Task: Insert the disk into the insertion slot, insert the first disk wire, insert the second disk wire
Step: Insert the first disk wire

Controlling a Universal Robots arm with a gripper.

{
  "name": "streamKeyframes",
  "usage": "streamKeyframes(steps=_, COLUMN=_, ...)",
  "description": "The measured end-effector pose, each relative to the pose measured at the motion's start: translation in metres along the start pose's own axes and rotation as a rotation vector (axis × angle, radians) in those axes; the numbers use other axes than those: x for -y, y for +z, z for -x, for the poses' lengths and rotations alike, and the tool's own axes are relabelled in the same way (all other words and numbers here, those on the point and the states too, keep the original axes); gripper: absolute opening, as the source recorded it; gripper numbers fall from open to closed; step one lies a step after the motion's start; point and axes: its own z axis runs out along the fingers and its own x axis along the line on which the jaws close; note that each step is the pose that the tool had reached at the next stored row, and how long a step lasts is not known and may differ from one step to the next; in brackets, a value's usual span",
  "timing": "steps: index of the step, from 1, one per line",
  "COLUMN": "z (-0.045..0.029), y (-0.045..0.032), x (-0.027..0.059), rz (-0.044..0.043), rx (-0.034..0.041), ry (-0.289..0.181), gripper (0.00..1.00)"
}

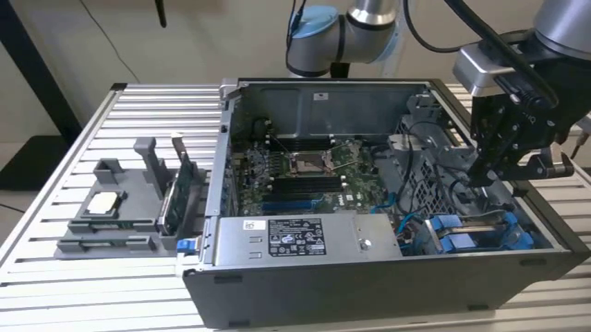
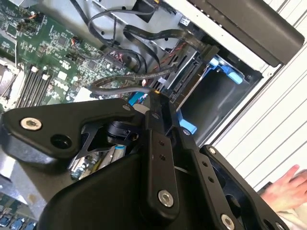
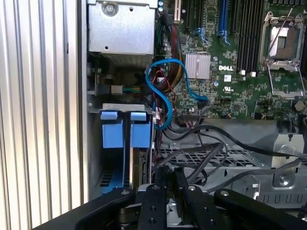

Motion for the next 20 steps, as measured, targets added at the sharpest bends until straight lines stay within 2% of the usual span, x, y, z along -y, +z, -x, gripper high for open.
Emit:
streamKeyframes(steps=5, z=-0.0013, y=0.0042, x=0.0071, rz=0.0008, rx=-0.0017, ry=0.003, gripper=0.19)
streamKeyframes(steps=16, z=-0.0089, y=0.0106, x=0.0071, rz=-0.0014, rx=-0.0040, ry=0.028, gripper=0.19)
streamKeyframes(steps=20, z=-0.0095, y=0.0115, x=0.0079, rz=-0.0014, rx=-0.0047, ry=0.030, gripper=0.19)
